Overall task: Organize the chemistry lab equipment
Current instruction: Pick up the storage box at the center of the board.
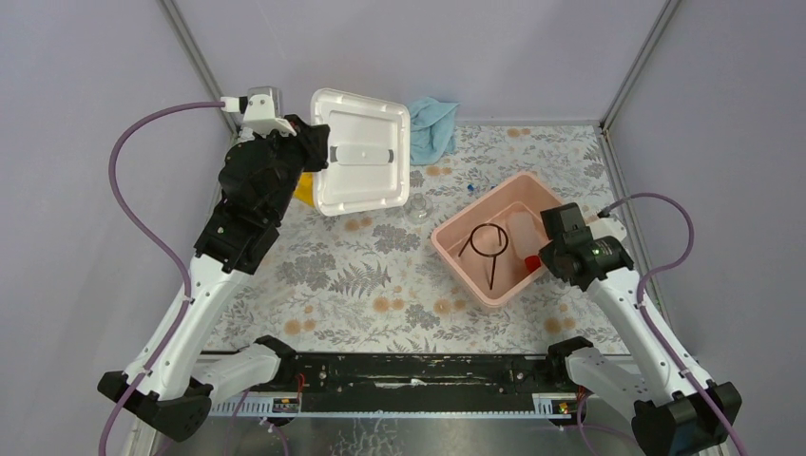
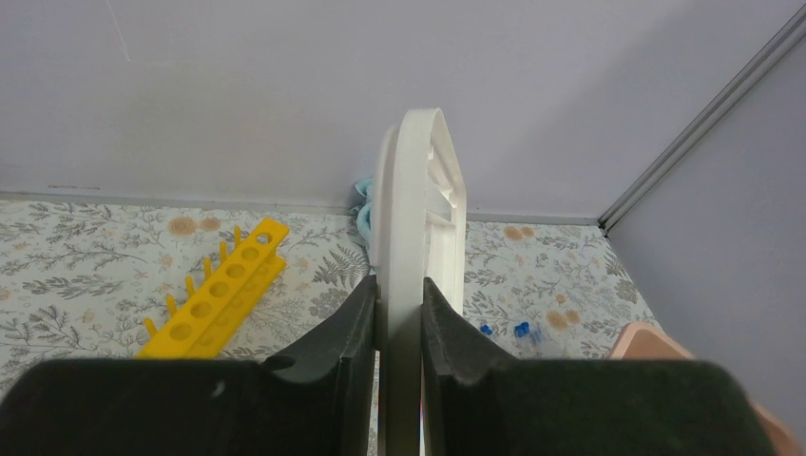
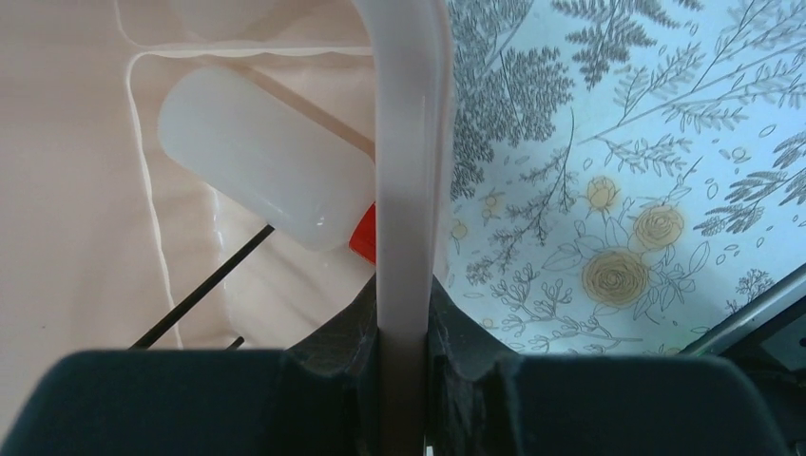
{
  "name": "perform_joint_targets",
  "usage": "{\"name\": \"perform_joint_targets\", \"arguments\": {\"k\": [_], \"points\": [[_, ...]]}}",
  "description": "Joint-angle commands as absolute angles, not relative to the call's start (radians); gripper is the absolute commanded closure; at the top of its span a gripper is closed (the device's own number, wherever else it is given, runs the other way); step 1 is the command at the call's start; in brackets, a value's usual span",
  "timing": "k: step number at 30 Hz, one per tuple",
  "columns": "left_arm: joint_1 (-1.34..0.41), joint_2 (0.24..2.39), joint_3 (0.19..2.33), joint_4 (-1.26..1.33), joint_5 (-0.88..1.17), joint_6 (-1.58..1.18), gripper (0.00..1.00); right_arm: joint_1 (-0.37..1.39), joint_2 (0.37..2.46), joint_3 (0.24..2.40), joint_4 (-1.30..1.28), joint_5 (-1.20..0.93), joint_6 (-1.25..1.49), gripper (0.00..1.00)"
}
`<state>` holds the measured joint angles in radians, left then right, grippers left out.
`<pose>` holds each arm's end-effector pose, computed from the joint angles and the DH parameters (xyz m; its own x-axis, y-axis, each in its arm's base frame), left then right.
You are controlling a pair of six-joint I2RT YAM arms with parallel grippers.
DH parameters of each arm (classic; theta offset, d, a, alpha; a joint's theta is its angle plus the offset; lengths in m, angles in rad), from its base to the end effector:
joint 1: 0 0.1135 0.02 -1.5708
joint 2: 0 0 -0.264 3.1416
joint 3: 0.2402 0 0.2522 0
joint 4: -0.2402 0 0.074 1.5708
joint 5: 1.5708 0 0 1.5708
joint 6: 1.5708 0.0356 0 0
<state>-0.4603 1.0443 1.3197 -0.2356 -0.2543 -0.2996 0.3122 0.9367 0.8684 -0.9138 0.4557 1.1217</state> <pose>0.1967 -0.0875 0.4704 -0.0264 -0.3058 -0.9517 0.2061 0.9300 -0.3045 0.1675 0.0376 0.2812 -0.3826 0.7265 -0.5708 0.6942 0.6337 0.3413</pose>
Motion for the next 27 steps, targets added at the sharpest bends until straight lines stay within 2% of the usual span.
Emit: {"name": "perform_joint_targets", "arguments": {"k": [1,12,27], "points": [[-0.462,1.022,1.326,-0.121,-0.255,-0.291,1.0,0.319,0.945,1.038,-0.859,0.57,1.199,1.0],[-0.462,1.002,1.328,-0.133,-0.273,-0.269,1.0,0.319,1.136,1.305,-0.764,0.621,1.151,1.0],[-0.463,0.991,1.276,-0.117,-0.313,-0.207,1.0,0.32,1.528,1.565,-0.505,0.609,1.001,1.0]]}}
